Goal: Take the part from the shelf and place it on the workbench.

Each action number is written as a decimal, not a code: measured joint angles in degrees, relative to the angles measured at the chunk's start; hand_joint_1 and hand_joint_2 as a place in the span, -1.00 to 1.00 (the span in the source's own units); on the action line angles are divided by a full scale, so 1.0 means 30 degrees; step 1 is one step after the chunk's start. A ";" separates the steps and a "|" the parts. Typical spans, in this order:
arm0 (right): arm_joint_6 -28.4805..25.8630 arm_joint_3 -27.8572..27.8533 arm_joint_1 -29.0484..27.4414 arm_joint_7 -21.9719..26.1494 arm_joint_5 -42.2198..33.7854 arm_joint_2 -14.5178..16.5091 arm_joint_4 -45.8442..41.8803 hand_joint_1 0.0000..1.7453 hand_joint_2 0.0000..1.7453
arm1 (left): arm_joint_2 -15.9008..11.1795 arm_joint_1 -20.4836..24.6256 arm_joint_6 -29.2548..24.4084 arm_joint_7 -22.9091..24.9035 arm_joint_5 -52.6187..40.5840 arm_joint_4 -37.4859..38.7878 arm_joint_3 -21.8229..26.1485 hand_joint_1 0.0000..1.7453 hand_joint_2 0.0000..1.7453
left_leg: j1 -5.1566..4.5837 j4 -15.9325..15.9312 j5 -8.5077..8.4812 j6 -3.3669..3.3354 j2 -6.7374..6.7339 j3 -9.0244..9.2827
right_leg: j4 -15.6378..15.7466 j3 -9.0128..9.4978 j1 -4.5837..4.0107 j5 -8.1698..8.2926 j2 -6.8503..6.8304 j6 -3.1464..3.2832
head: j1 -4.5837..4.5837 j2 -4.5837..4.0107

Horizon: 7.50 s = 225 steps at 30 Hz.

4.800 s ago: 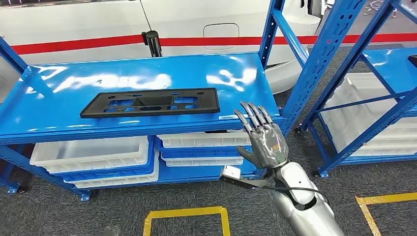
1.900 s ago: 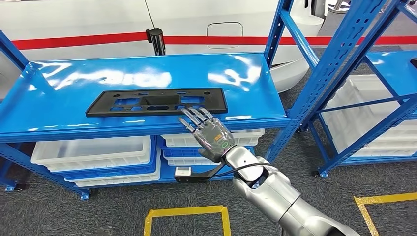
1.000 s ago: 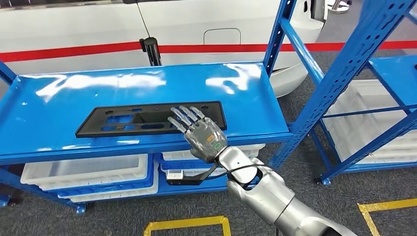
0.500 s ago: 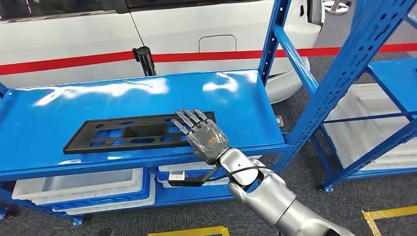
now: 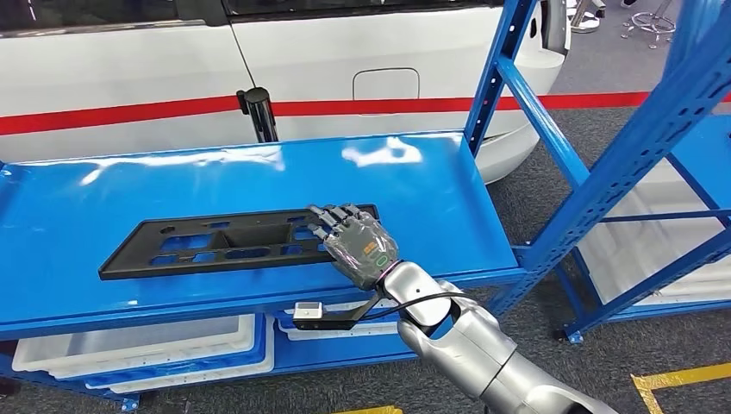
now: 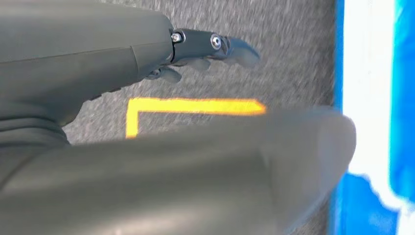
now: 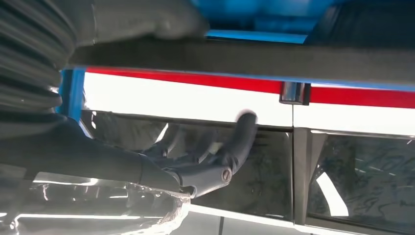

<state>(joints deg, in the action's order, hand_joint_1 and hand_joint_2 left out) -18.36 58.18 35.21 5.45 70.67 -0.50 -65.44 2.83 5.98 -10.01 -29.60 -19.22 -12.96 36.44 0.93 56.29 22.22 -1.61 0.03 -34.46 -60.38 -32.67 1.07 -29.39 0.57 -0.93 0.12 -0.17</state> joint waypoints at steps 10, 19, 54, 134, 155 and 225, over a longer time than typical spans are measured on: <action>-0.0018 -0.0397 -0.0097 0.0038 -0.0004 -0.0388 -0.0270 1.00 1.00 | 0.0122 0.0051 0.0395 -0.1985 0.0435 -0.0002 0.0733 -1.00 0.50 | -0.0716 0.0105 0.0260 -0.0273 0.0228 0.0034 | 0.1411 -0.0160 -0.0344 0.1358 -0.0009 0.0360 | 0.0033 0.0000; -0.1970 -0.1972 -0.0124 -0.0058 0.0428 -0.0865 -0.2753 1.00 1.00 | 0.0200 0.0044 -0.1577 -0.3424 0.0075 -0.0006 0.0938 -1.00 1.00 | -0.0597 0.0155 0.0322 -0.0211 0.0223 0.0013 | 0.1525 -0.0131 -0.0341 0.1563 0.0039 0.0379 | 0.0084 0.0000; -0.2923 -0.3902 0.0721 0.0539 -0.1025 -0.2033 -0.4750 1.00 1.00 | 0.0038 0.0085 -0.0664 0.0372 -0.2182 0.0025 0.0150 -1.00 1.00 | -0.0238 -0.0035 -0.0072 -0.0016 0.0096 -0.0136 | 0.1115 0.0232 0.0311 0.0943 -0.0268 -0.0582 | 0.0014 0.0000; -0.2038 -0.5707 -0.0214 0.0443 -0.0275 -0.3160 -0.7728 1.00 1.00 | 0.0192 0.0145 -0.0480 0.0694 -0.2954 0.0022 -0.0395 -1.00 1.00 | -0.0194 0.0263 0.1721 0.0104 0.0034 0.1621 | 0.1309 -0.0905 0.0212 0.2434 -0.0284 -0.0416 | 0.0084 0.0000; -0.1666 -0.5719 -0.0432 0.0413 0.0164 -0.3044 -0.7715 1.00 1.00 | 0.0209 0.0280 -0.0232 0.0738 -0.3013 0.0029 -0.0373 -1.00 1.00 | 0.0122 0.4029 0.1746 0.1024 -0.0022 -0.2735 | 0.1843 0.0325 -0.0064 0.1508 -0.0352 0.0862 | 0.0164 0.0000; -0.1044 -0.6125 -0.2467 0.0379 0.2049 -0.1947 -0.7845 1.00 1.00 | 0.0190 0.0360 -0.0480 0.0714 -0.3184 0.0000 0.0241 -1.00 1.00 | -0.0236 0.1475 0.1713 0.0235 0.0263 0.0461 | 0.0637 -0.1086 0.0118 0.2022 -0.0243 -0.0211 | 0.0126 0.0000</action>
<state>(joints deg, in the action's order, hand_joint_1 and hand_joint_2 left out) -21.49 39.80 27.80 6.58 76.82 -6.34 -88.97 3.40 7.06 -11.45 -27.46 -28.77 -12.96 37.16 0.22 60.71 27.36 -0.91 0.82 -33.07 -58.47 -35.93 1.43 -23.33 -0.16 -1.56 0.50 -0.17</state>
